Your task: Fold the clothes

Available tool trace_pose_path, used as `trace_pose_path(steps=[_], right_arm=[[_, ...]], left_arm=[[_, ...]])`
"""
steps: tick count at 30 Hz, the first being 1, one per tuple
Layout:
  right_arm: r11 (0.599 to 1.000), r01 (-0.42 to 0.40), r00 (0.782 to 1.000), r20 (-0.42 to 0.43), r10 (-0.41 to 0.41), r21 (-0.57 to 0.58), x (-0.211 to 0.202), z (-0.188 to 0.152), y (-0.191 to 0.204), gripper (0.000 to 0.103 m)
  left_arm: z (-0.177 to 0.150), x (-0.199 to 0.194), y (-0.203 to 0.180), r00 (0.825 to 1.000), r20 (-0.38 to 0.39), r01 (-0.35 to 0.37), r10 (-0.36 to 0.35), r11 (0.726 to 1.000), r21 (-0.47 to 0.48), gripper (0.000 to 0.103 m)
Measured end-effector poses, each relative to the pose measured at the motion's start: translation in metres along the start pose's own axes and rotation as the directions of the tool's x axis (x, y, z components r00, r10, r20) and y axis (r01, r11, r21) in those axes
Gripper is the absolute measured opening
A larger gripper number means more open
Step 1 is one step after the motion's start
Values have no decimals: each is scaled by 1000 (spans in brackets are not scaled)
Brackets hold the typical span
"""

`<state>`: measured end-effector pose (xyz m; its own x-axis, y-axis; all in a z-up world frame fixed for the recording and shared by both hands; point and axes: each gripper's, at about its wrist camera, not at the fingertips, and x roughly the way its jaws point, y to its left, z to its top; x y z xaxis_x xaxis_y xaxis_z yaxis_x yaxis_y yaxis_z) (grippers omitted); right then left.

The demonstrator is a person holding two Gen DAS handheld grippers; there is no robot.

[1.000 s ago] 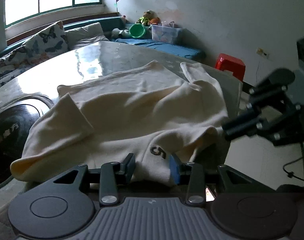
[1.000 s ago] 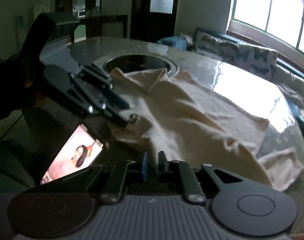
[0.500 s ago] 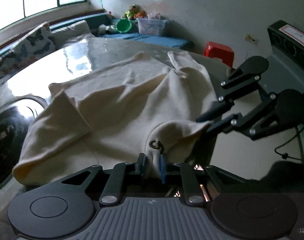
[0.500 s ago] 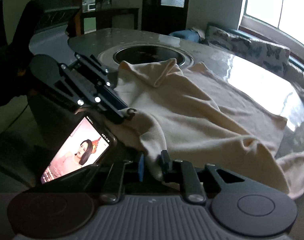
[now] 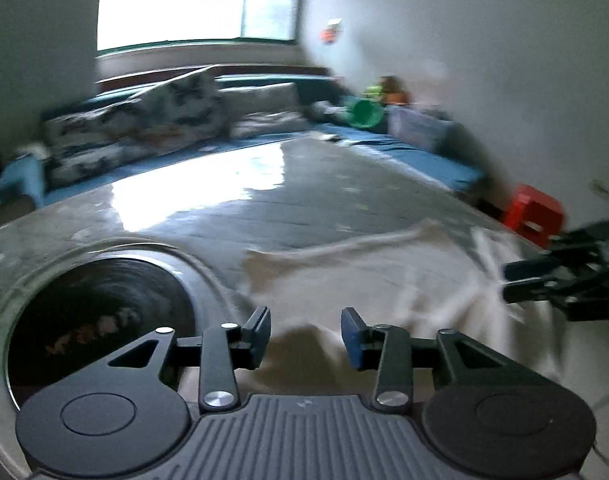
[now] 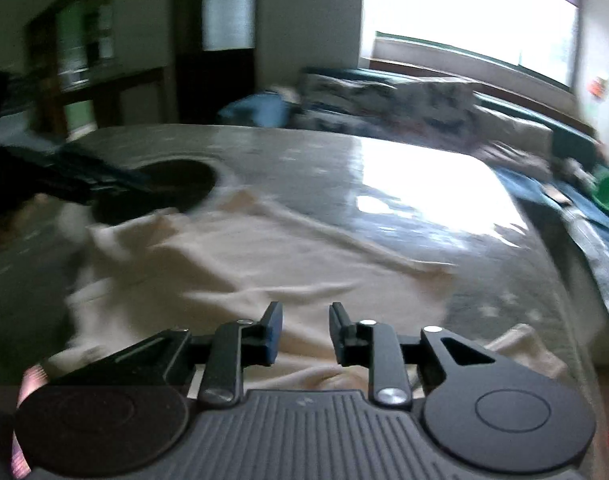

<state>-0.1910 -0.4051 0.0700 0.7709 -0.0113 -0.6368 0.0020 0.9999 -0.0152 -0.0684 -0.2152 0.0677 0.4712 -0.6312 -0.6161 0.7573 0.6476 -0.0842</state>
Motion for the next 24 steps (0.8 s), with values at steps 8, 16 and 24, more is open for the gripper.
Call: trace_pose_path(steps=[8, 16, 24], right_arm=[[982, 153, 984, -110, -141, 113, 54, -1, -55, 29], [983, 137, 982, -150, -118, 125, 72, -3, -67, 29], [988, 118, 982, -162, -101, 95, 94, 16, -53, 23]], left_arm=[[11, 62, 12, 993, -93, -76, 74, 997, -16, 49], [5, 79, 4, 992, -113, -62, 63, 998, 18, 12], [0, 73, 16, 987, -85, -138, 138, 990, 11, 3]])
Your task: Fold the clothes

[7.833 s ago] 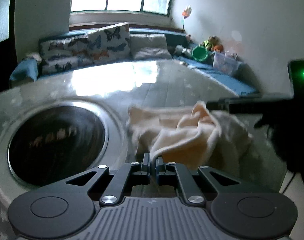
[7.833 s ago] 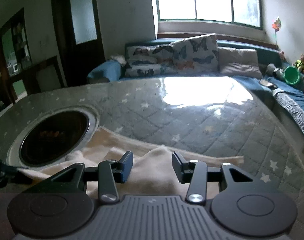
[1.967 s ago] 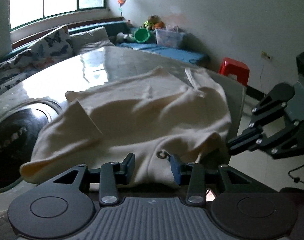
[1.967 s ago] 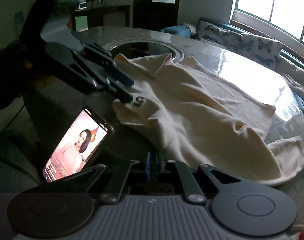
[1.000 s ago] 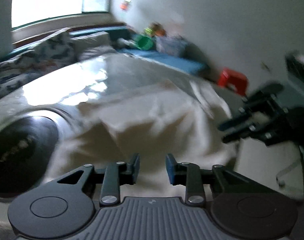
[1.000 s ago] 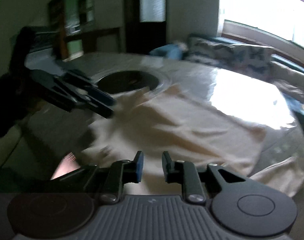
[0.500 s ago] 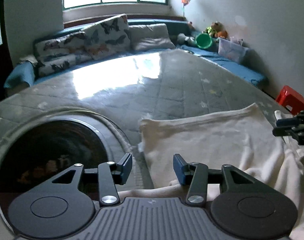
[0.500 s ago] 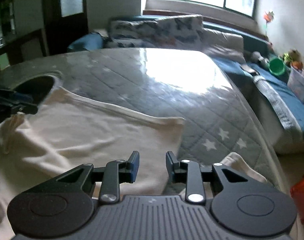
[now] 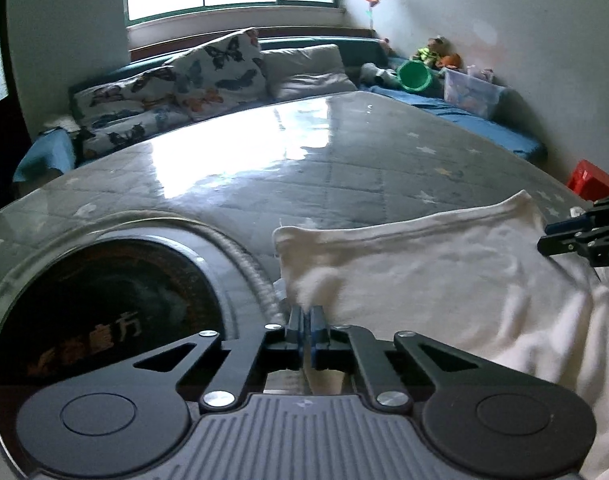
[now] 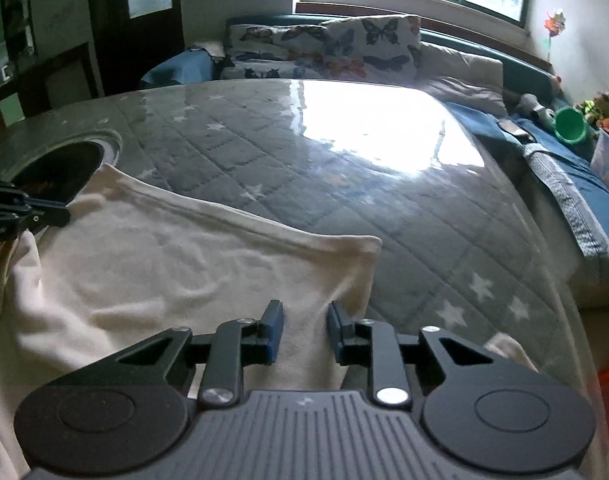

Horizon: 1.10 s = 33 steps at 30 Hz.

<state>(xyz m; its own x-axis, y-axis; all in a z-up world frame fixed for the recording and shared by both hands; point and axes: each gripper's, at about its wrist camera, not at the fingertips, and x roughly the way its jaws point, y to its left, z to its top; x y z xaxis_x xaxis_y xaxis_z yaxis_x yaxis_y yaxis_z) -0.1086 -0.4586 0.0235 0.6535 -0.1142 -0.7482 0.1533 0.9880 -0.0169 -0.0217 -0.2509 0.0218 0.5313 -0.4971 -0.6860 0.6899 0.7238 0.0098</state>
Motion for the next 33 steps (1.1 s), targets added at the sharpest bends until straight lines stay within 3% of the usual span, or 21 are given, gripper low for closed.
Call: trace_pose_path(steps=[6, 13, 17, 22, 23, 25, 29, 31, 33], right_arm=[[999, -29, 999, 16, 29, -34, 22, 22, 22, 22], [994, -74, 997, 29, 76, -78, 60, 62, 61, 22], [990, -111, 993, 24, 114, -90, 80, 85, 86, 22], [980, -131, 991, 16, 134, -150, 105, 113, 118, 22], [978, -124, 992, 16, 128, -166, 110, 119, 125, 22], [976, -130, 990, 28, 137, -176, 113, 126, 131, 22], [967, -173, 980, 61, 187, -185, 95, 127, 134, 23], [959, -188, 976, 67, 206, -214, 80, 119, 134, 23], [948, -205, 971, 68, 228, -242, 62, 107, 135, 23]], left_arm=[[-3, -2, 30, 997, 2, -74, 74, 997, -24, 3], [-4, -4, 74, 982, 2, -190, 190, 979, -72, 3], [-5, -6, 104, 966, -6, -258, 259, 960, -109, 3], [-3, -5, 140, 921, -24, -389, 389, 913, -127, 0], [-3, -5, 149, 918, -32, -395, 395, 908, -143, 0], [-6, -9, 165, 930, -48, -365, 363, 909, -202, 0], [-15, -32, 177, 958, -11, -277, 286, 920, -276, 2], [-22, -47, 172, 975, 15, -208, 221, 936, -284, 4], [-31, -61, 160, 985, 29, -159, 172, 954, -253, 13]])
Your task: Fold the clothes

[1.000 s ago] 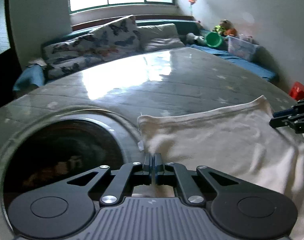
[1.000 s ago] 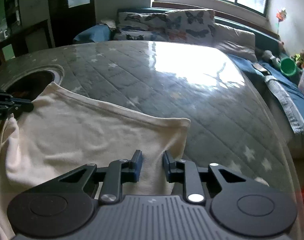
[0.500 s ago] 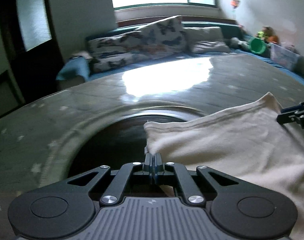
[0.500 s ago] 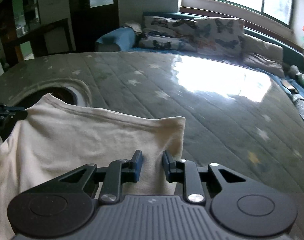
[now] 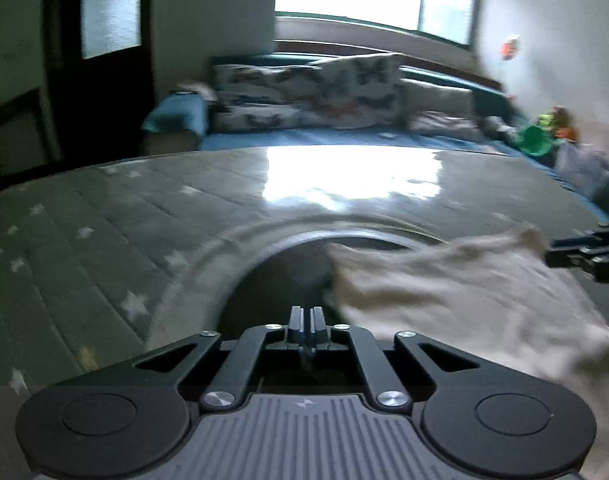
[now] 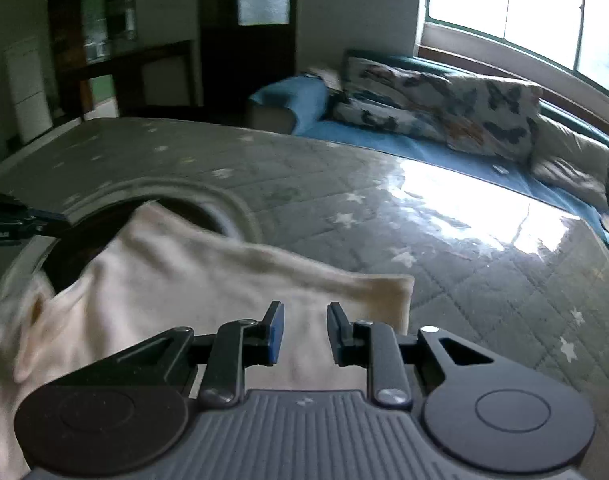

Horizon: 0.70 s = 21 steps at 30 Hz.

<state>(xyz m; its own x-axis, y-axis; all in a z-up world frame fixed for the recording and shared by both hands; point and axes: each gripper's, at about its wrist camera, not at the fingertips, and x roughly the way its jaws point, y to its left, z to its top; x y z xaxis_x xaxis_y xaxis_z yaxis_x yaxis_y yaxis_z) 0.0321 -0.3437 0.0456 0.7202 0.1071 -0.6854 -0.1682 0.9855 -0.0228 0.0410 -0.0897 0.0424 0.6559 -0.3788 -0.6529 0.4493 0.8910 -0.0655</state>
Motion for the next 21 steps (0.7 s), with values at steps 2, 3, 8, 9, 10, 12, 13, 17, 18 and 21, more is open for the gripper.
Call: trace_pose_path(steps=[2, 3, 8, 9, 10, 12, 13, 17, 18, 21], right_arm=[[1000, -20, 1000, 4, 20, -23, -20, -13, 8, 23], [999, -35, 999, 8, 36, -32, -30, -21, 11, 23], [992, -104, 995, -1, 104, -75, -69, -60, 39, 24], [990, -112, 994, -1, 112, -83, -76, -67, 44, 24], [989, -116, 993, 1, 117, -91, -79, -72, 48, 24], [987, -112, 994, 5, 113, -113, -88, -85, 59, 24], [987, -110, 994, 4, 111, -115, -90, -89, 62, 25], [989, -122, 992, -3, 122, -83, -95, -107, 68, 34], [989, -125, 992, -5, 125, -76, -95, -109, 68, 34], [991, -125, 992, -3, 125, -46, -97, -119, 69, 35]], left_arm=[[-15, -19, -11, 999, 18, 29, -30, 997, 67, 29], [-22, -28, -17, 998, 24, 50, -53, 994, 96, 30], [-56, -59, -51, 990, 32, 130, -140, 968, 217, 44], [-61, -60, -59, 990, 36, 120, -133, 962, 247, 47], [-65, -60, -66, 991, 39, 110, -125, 956, 273, 48], [-73, -59, -80, 992, 40, 99, -118, 944, 315, 49], [-75, -57, -85, 992, 41, 97, -117, 941, 326, 50], [-81, -47, -93, 996, 59, 41, -65, 937, 346, 51], [-82, -44, -92, 997, 60, 27, -50, 939, 342, 51], [-83, -39, -86, 998, 57, 23, -42, 953, 301, 30]])
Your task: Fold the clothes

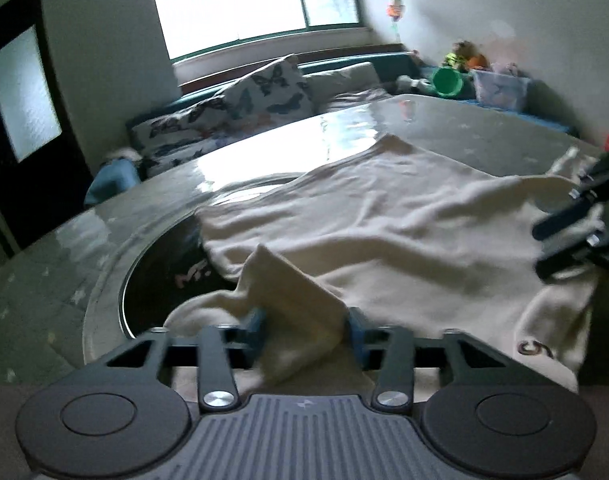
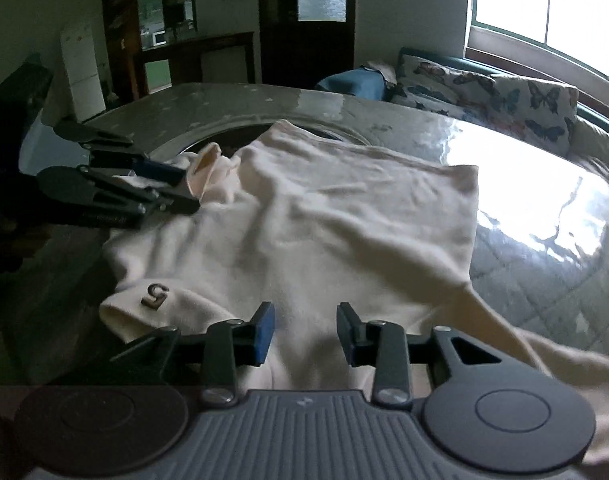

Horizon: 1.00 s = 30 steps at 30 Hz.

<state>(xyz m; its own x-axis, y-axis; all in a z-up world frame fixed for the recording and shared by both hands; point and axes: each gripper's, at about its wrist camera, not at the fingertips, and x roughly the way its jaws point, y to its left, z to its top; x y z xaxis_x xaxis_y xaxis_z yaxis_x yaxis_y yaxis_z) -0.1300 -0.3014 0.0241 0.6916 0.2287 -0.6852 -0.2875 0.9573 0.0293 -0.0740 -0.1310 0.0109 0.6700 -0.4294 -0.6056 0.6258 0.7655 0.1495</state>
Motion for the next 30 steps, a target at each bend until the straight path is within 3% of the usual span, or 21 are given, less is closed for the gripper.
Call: trace_pose_path(steps=[2, 6, 10, 13, 17, 22, 25, 30], right_arm=[[1000, -2, 1000, 1, 2, 19, -1, -4, -2, 36], [999, -2, 1000, 12, 1, 42, -2, -9, -4, 37], [999, 2, 1000, 16, -2, 34, 0, -11, -3, 39], [1000, 4, 1000, 13, -5, 27, 1, -10, -3, 39], [1000, 7, 1000, 12, -7, 21, 1, -10, -2, 40], [1000, 8, 1000, 6, -8, 15, 2, -9, -1, 40], [1000, 7, 1000, 1, -7, 3, 3, -8, -1, 40], [1000, 13, 1000, -6, -13, -20, 2, -3, 3, 40]], left_arm=[[-1, -6, 9, 1000, 18, -1, 2, 999, -51, 18], [-4, -30, 33, 997, 68, -20, 32, 984, -178, 7], [-14, -60, 67, 993, 106, -26, 60, 956, -292, 8], [-24, -74, 91, 985, 85, -115, 153, 931, -345, 8], [-44, -88, 127, 966, 19, -222, 258, 864, -451, 7], [-71, -120, 149, 948, -2, -268, 320, 789, -553, 7], [-80, -128, 156, 937, -22, -301, 347, 778, -551, 7], [-87, -114, 167, 943, -91, -315, 320, 770, -555, 7]])
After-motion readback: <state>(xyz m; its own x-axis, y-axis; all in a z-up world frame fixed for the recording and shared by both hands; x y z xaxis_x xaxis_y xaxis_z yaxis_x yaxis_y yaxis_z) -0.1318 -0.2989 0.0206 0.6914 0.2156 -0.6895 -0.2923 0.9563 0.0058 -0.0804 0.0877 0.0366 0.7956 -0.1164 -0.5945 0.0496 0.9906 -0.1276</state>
